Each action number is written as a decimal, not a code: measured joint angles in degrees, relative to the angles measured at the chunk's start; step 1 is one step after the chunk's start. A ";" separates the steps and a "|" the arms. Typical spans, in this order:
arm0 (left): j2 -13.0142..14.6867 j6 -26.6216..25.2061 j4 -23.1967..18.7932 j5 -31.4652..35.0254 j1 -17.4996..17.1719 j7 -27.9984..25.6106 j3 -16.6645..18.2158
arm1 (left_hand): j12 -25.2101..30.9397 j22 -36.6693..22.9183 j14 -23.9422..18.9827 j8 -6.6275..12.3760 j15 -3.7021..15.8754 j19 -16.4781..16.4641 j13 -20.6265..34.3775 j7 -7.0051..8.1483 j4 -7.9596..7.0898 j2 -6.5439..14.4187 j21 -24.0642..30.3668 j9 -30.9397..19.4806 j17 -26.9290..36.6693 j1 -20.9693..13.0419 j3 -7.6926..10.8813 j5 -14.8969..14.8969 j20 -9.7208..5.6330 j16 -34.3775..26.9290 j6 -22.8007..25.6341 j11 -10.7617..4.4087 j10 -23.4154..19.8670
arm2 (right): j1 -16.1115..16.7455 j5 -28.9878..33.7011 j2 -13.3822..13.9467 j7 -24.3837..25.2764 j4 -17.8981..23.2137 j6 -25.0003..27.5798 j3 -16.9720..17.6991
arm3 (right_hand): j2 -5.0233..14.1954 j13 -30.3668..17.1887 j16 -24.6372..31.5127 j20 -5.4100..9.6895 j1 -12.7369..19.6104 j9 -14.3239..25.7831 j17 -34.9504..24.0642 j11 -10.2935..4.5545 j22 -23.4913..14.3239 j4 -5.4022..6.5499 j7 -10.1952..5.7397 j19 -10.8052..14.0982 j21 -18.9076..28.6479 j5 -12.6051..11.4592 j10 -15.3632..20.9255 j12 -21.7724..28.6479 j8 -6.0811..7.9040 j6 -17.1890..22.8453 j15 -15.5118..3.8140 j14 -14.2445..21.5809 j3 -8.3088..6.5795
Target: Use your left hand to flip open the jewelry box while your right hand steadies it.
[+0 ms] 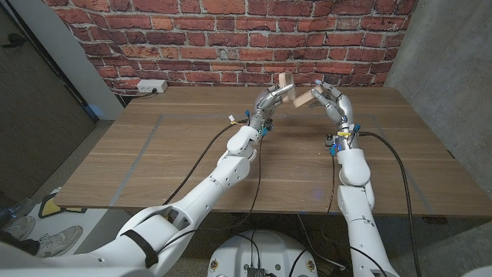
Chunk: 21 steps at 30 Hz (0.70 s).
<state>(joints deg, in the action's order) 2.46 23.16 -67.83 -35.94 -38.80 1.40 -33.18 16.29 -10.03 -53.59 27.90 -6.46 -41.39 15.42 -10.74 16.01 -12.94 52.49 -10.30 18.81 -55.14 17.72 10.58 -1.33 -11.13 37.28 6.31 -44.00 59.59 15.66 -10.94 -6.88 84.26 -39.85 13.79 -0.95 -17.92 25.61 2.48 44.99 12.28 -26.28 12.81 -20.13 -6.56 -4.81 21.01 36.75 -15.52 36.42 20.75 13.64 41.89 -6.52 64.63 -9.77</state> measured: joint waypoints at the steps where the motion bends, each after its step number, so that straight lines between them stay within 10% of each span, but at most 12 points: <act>1: -0.21 0.13 -0.38 -0.06 -0.27 -0.92 0.11 | -0.12 0.00 0.00 -0.07 0.00 0.05 -0.19 0.00 0.02 0.00 0.00 0.00 -0.15 0.00 0.02 0.00 -0.05 0.00 0.00 0.00 0.00 | -0.12 0.44 -0.66 1.17 -0.41 -0.69 0.31 | 0.00 0.01 0.00 0.00 0.00 0.01 0.00 -0.49 -0.01 0.00 0.66 0.00 0.01 0.00 0.49 -0.03 0.00 0.67 -0.09 0.02 0.00; 7: -1.01 0.50 -1.91 -0.42 -1.28 -3.19 0.57 | -0.41 0.06 0.27 -0.23 0.26 0.93 -0.34 0.00 0.27 0.01 -0.16 0.00 -0.54 0.00 0.28 0.00 -0.53 0.00 0.00 -0.01 0.00 | -0.78 2.66 -3.43 6.34 -2.38 -3.51 1.61 | 0.55 0.41 -0.85 0.00 0.55 0.02 0.27 -2.01 0.02 0.23 1.13 0.00 0.44 0.00 1.40 -0.38 -0.06 1.08 -0.42 -0.74 0.23; 10: -1.32 0.54 -2.54 -0.75 -1.70 -4.06 0.68 | -0.62 0.04 0.27 -0.39 0.27 0.93 -0.54 0.00 0.28 0.01 -0.17 0.02 -0.82 0.00 0.28 0.00 -0.53 0.00 0.00 -0.01 0.00 | -1.16 3.50 -4.57 8.53 -3.20 -4.71 2.23 | 4.72 0.55 -1.14 0.00 4.72 -0.04 0.53 -2.81 0.20 0.00 1.18 0.00 0.44 0.00 2.18 -0.44 -0.33 0.78 -0.91 -1.55 0.62; 13: -1.58 0.55 -3.47 -1.46 -2.33 -5.07 0.99 | -0.68 -0.01 0.38 -0.68 0.38 1.45 -0.54 0.14 0.28 0.37 -0.16 0.06 -0.83 0.35 0.28 -0.01 -1.04 0.01 0.14 -0.12 -0.11 | -1.58 4.60 -5.85 11.75 -4.19 -6.24 3.06 | 9.45 0.50 -1.28 0.00 9.23 -0.04 0.53 -16.93 0.20 0.00 1.01 0.01 0.44 -0.26 15.92 -0.71 -0.33 0.56 -3.35 -6.50 0.59; 21: -1.99 -0.29 -5.72 -2.26 -3.51 -6.64 1.00 | -3.48 0.00 0.68 -4.49 0.68 1.54 -1.84 0.72 0.27 1.21 -0.16 0.01 -3.11 1.20 0.28 -0.43 -1.12 0.02 1.14 -0.92 -0.90 | -2.11 6.80 -8.14 16.38 -5.62 -8.54 4.33 | 8.06 0.93 -1.95 -0.21 8.35 -0.03 0.79 -19.03 0.20 0.13 1.02 -0.19 0.86 -0.28 17.80 -0.87 -0.33 0.56 -2.98 -6.48 0.72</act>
<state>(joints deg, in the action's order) 0.46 22.87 -73.55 -38.20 -42.30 -5.24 -32.17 12.82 -10.04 -52.91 23.41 -5.78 -39.85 13.58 -10.02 16.28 -11.72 52.33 -10.29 15.70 -53.94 17.99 10.16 -2.44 -11.12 38.42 5.40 -44.90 57.48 22.45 -19.08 9.49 78.63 -48.39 18.12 7.11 -16.98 23.66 2.27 53.35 12.25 -25.49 -6.22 -19.93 -6.43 -3.80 20.82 37.61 -15.80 54.22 19.88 13.31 42.45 -9.50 58.15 -9.05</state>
